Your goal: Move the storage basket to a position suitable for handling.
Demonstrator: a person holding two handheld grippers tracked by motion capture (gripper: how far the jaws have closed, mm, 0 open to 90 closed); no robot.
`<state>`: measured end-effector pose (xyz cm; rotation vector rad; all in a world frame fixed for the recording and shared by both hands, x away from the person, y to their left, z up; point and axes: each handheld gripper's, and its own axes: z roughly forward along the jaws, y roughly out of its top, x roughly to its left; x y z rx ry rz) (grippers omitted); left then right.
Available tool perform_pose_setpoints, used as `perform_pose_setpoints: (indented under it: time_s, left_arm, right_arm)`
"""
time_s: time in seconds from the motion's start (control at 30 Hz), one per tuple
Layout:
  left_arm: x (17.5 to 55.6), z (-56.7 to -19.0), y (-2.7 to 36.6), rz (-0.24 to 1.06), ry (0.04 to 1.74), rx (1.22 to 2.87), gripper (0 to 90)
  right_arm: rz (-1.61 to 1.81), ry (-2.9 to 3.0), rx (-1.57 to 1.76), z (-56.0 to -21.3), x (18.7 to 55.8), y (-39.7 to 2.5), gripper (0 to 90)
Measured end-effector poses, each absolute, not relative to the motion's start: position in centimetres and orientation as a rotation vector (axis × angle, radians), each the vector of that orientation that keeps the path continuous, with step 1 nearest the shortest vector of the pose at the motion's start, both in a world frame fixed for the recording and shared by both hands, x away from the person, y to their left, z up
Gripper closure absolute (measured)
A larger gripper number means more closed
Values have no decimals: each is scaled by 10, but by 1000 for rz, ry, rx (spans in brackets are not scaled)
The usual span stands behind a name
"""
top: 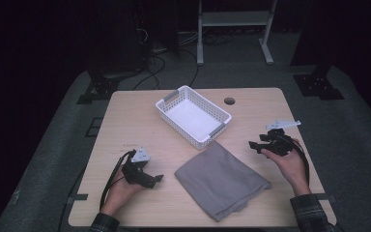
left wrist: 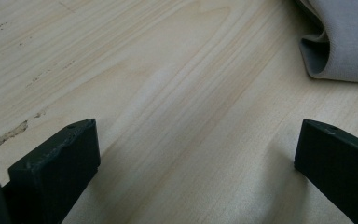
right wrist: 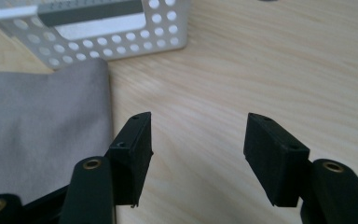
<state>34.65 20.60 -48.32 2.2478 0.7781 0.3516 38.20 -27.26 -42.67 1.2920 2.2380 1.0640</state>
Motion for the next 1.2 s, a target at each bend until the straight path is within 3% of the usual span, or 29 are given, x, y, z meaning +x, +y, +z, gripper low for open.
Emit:
perform_pose_setpoints:
  time_s: [0.6, 1.2]
  left_arm:
    - [346, -484, 207, 349, 770, 2247, 0]
    - [346, -484, 207, 350, 771, 2243, 0]
  right_arm:
    - [1098, 2300, 1192, -392, 433, -231, 522]
    - [1065, 2338, 1148, -378, 482, -199, 558]
